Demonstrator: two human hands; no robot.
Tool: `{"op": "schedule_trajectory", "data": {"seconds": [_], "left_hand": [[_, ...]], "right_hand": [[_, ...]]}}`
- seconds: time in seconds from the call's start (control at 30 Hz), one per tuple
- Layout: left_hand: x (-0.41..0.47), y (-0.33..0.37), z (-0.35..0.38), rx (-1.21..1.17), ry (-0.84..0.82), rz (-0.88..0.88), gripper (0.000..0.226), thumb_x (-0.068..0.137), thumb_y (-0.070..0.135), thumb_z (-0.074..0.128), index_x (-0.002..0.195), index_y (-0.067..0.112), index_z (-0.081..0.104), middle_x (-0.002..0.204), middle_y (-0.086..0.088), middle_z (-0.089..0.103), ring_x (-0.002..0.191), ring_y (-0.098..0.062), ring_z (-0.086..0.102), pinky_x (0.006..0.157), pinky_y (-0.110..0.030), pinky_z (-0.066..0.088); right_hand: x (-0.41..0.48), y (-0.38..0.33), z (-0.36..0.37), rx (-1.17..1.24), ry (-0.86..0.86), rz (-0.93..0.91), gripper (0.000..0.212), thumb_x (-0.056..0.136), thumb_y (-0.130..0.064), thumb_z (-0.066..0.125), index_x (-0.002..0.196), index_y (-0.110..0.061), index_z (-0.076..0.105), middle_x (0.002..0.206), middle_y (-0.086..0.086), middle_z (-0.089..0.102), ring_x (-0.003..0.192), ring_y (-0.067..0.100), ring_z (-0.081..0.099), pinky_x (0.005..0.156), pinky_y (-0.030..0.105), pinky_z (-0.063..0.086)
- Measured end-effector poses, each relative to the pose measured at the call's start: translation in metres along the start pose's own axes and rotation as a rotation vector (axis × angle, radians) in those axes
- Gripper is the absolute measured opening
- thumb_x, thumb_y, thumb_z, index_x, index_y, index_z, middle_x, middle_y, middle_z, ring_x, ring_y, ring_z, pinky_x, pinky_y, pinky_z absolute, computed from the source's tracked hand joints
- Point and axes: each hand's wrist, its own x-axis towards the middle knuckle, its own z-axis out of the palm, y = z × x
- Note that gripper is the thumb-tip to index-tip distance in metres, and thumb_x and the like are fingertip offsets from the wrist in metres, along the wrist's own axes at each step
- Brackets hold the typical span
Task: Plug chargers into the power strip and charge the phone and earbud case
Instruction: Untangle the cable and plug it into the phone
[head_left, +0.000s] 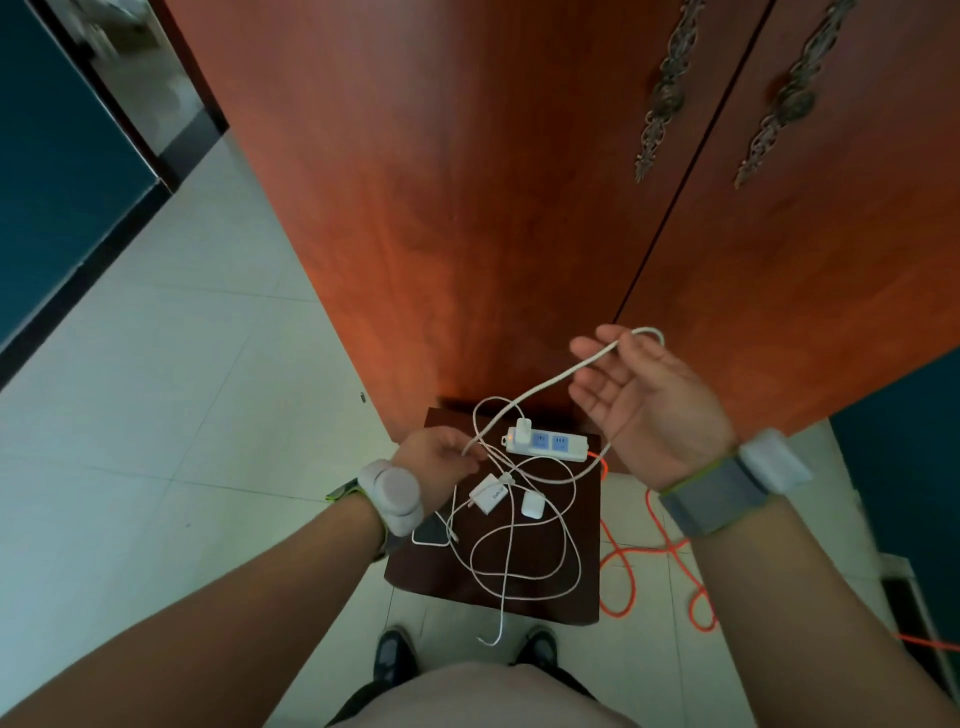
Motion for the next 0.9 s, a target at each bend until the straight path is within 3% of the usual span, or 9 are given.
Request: {"op": "schedule_trajectory", "data": {"seconds": [0.1, 0.23, 0.33, 0.43, 0.7, 0.83, 0.9], "left_hand": [[0.006, -0.009, -0.011, 0.044, 0.044, -0.061, 0.01, 0.081, 0.016, 0.067, 0.087, 0.02, 0.073, 0.076, 0.002, 0.065, 0.063, -0.007, 0.052, 0.058, -0.016, 0.041], [0.008, -0.017, -0.024, 0.081, 0.106, -0.096, 0.01, 0.08, 0.017, 0.068, 0.087, 0.02, 0.074, 0.086, -0.003, 0.07, 0.075, -0.018, 0.058, 0.059, -0.021, 0.04], [0.005, -0.02, -0.033, 0.057, 0.142, -0.122, 0.008, 0.083, 0.018, 0.065, 0.085, 0.018, 0.073, 0.082, 0.0, 0.071, 0.07, -0.015, 0.058, 0.057, -0.022, 0.04], [0.002, -0.017, -0.04, -0.013, 0.163, -0.136, 0.014, 0.086, 0.027, 0.064, 0.085, 0.016, 0.073, 0.074, 0.005, 0.073, 0.066, -0.012, 0.061, 0.054, -0.02, 0.042], [-0.006, 0.029, -0.038, -0.335, 0.082, -0.013, 0.01, 0.086, 0.016, 0.065, 0.08, 0.014, 0.072, 0.063, 0.002, 0.073, 0.056, -0.011, 0.063, 0.056, -0.018, 0.047], [-0.009, 0.051, -0.032, -0.449, 0.045, -0.011, 0.011, 0.088, 0.014, 0.062, 0.081, 0.014, 0.07, 0.064, 0.0, 0.073, 0.055, -0.013, 0.063, 0.064, -0.03, 0.051], [-0.008, 0.06, -0.03, -0.485, 0.031, -0.017, 0.01, 0.088, 0.015, 0.062, 0.081, 0.015, 0.069, 0.065, 0.0, 0.072, 0.054, -0.012, 0.063, 0.055, -0.024, 0.049]], "right_hand": [[0.002, -0.016, -0.013, 0.045, 0.046, -0.02, 0.025, 0.096, -0.022, 0.04, 0.088, -0.018, 0.063, 0.08, -0.001, 0.075, 0.063, 0.009, 0.066, 0.067, 0.025, 0.057], [0.004, -0.034, -0.031, 0.128, 0.118, -0.055, 0.037, 0.094, -0.025, 0.043, 0.072, -0.023, 0.073, 0.078, -0.005, 0.075, 0.063, 0.007, 0.067, 0.067, 0.024, 0.057], [0.005, -0.045, -0.043, 0.183, 0.152, -0.092, 0.025, 0.083, -0.029, 0.052, 0.07, -0.024, 0.073, 0.077, -0.007, 0.075, 0.063, 0.005, 0.067, 0.067, 0.023, 0.056], [0.008, -0.048, -0.055, 0.2, 0.173, -0.099, 0.021, 0.085, -0.032, 0.051, 0.077, -0.026, 0.07, 0.079, -0.009, 0.075, 0.066, 0.005, 0.067, 0.067, 0.023, 0.056], [0.017, -0.013, -0.066, 0.181, 0.213, 0.014, 0.017, 0.087, -0.032, 0.049, 0.095, -0.025, 0.063, 0.087, -0.006, 0.075, 0.075, 0.008, 0.071, 0.07, 0.026, 0.058], [0.018, 0.015, -0.058, 0.124, 0.222, 0.106, 0.017, 0.095, -0.027, 0.045, 0.102, -0.023, 0.06, 0.087, -0.005, 0.076, 0.076, 0.011, 0.071, 0.066, 0.026, 0.057], [0.016, 0.029, -0.05, 0.083, 0.204, 0.151, 0.02, 0.094, -0.022, 0.047, 0.111, -0.02, 0.058, 0.092, -0.001, 0.074, 0.083, 0.017, 0.069, 0.071, 0.032, 0.054]]}}
